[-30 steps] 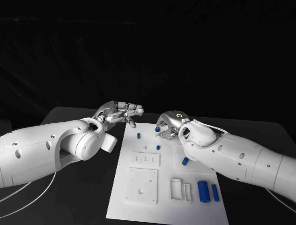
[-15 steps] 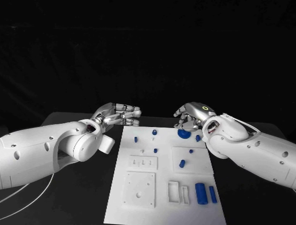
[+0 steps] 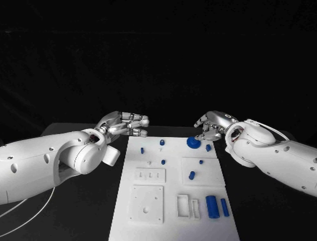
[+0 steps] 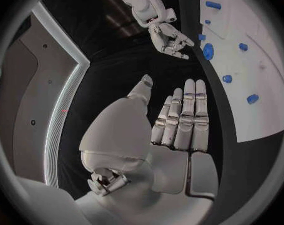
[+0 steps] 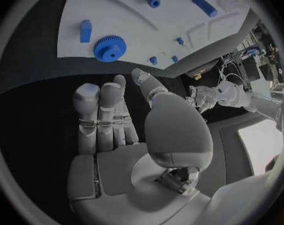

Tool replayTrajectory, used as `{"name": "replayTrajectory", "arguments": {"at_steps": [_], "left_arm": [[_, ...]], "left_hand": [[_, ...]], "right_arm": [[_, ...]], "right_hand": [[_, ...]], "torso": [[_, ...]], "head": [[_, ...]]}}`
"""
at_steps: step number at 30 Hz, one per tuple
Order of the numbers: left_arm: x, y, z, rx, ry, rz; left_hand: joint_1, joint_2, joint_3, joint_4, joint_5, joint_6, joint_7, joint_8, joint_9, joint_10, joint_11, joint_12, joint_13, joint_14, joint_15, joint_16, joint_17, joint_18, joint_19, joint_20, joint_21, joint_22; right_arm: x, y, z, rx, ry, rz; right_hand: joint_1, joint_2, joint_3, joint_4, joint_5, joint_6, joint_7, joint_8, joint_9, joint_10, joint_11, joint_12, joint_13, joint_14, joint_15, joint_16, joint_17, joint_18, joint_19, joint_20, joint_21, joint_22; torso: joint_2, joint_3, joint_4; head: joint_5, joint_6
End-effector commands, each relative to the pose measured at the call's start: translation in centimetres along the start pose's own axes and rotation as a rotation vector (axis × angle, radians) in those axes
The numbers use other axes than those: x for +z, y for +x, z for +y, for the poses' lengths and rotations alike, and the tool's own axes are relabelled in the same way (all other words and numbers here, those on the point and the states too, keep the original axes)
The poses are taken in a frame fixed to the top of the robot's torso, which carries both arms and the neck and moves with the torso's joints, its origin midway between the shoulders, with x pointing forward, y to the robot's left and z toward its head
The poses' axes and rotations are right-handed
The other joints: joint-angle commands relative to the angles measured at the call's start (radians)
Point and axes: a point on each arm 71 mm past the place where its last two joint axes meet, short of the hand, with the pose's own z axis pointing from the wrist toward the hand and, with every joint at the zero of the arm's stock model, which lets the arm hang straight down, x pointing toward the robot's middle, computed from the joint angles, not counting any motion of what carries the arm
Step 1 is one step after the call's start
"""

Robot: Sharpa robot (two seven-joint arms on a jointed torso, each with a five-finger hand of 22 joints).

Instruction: Assemble the parts on the task board

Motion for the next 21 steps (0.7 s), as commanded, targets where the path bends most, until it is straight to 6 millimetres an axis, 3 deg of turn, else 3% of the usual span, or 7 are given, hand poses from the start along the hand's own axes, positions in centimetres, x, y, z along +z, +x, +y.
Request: {"name": "replayTrajectory", "arguments": {"at_steps": [1,2,4,7,15,21], "left_arm": [[0.1,0.3,-0.2,-0.011,0.006,0.025],[0.1,0.3,-0.2,-0.011,0.006,0.026],[0.2,0.3,-0.1,-0.011,0.005,0.028],[0.3,0.4,-0.1,-0.01,0.004,0.031],[0.4,0.5,-0.1,-0.009,0.003,0.034],[0.4,0.4,0.0,-0.008,0.001,0.033]], "left_hand": [[0.005,-0.001,-0.006,-0.002,-0.006,-0.001,-0.002,0.001,-0.001,-0.007,-0.002,-0.002,0.001,0.005,0.0,0.004,0.001,-0.017,0.007,-0.001,-0.005,-0.001],[0.005,-0.001,-0.006,-0.002,-0.006,-0.001,-0.002,0.001,-0.001,-0.007,-0.002,-0.002,0.001,0.005,0.0,0.004,0.001,-0.017,0.007,-0.001,-0.005,-0.001],[0.005,-0.001,-0.006,-0.002,-0.006,-0.001,-0.002,0.001,-0.001,-0.007,-0.002,-0.002,0.001,0.005,0.0,0.004,0.001,-0.017,0.007,-0.001,-0.005,-0.001],[0.005,-0.001,-0.006,-0.002,-0.006,-0.001,-0.002,0.001,-0.001,-0.007,-0.002,-0.002,0.001,0.005,0.0,0.004,0.001,-0.017,0.007,-0.001,-0.005,-0.001],[0.006,0.001,-0.007,-0.003,-0.005,0.0,-0.002,0.001,-0.001,-0.008,-0.002,-0.002,0.001,0.007,-0.001,0.004,0.002,-0.017,0.009,-0.002,-0.006,-0.005],[0.004,0.003,-0.009,-0.004,-0.005,-0.001,-0.001,0.001,-0.001,-0.009,-0.001,-0.002,0.001,0.007,-0.001,0.004,0.002,-0.018,0.011,-0.002,-0.007,-0.008]], "right_arm": [[0.1,0.5,-0.2,-0.034,0.013,0.07],[0.2,0.6,-0.2,-0.036,0.015,0.076],[0.3,0.8,-0.2,-0.037,0.022,0.095],[0.7,1.2,-0.2,-0.033,0.035,0.123],[1.5,1.8,-0.7,-0.036,0.069,0.119],[1.8,2.1,-0.9,-0.041,0.089,0.118]], "right_hand": [[0.007,-0.003,-0.038,0.009,0.006,-0.012,-0.002,0.0,0.001,-0.026,-0.015,0.114,0.118,0.0,-0.001,0.008,0.008,0.003,0.058,0.005,0.024,0.012],[0.014,0.018,-0.069,0.025,0.012,-0.016,0.001,0.002,0.002,-0.144,-0.01,0.328,0.334,-0.006,0.002,0.027,0.031,-0.001,0.057,0.006,0.054,0.03],[0.011,0.008,-0.104,0.041,-0.005,-0.038,0.0,0.0,0.003,-0.031,-0.005,0.568,0.553,-0.011,0.01,0.093,0.12,-0.006,0.062,0.014,0.137,0.072],[0.027,0.002,-0.119,0.074,-0.015,-0.061,0.001,0.0,0.003,0.023,-0.003,0.674,0.679,-0.007,0.014,0.132,0.229,-0.005,0.063,0.019,0.171,0.104],[0.036,-0.005,-0.115,0.091,-0.004,-0.086,0.004,-0.001,0.003,0.046,-0.002,0.694,0.717,0.0,0.015,0.133,0.272,-0.004,0.065,0.021,0.183,0.122],[0.036,-0.002,-0.1,0.09,-0.002,-0.068,0.008,0.0,0.005,0.047,0.004,0.687,0.717,0.002,0.019,0.128,0.279,-0.004,0.066,0.024,0.184,0.128]], "torso": [[0.002,-0.0021,0.0007],[0.002,-0.0026,0.002],[0.002,-0.0028,0.0041],[0.002,-0.0037,0.0066],[0.001,-0.0053,0.0093],[0.0,-0.0047,0.0067]], "head": [[-0.005,-0.003],[-0.006,-0.004],[-0.007,-0.006],[-0.01,-0.008],[-0.01,-0.012],[-0.008,-0.017]]}}
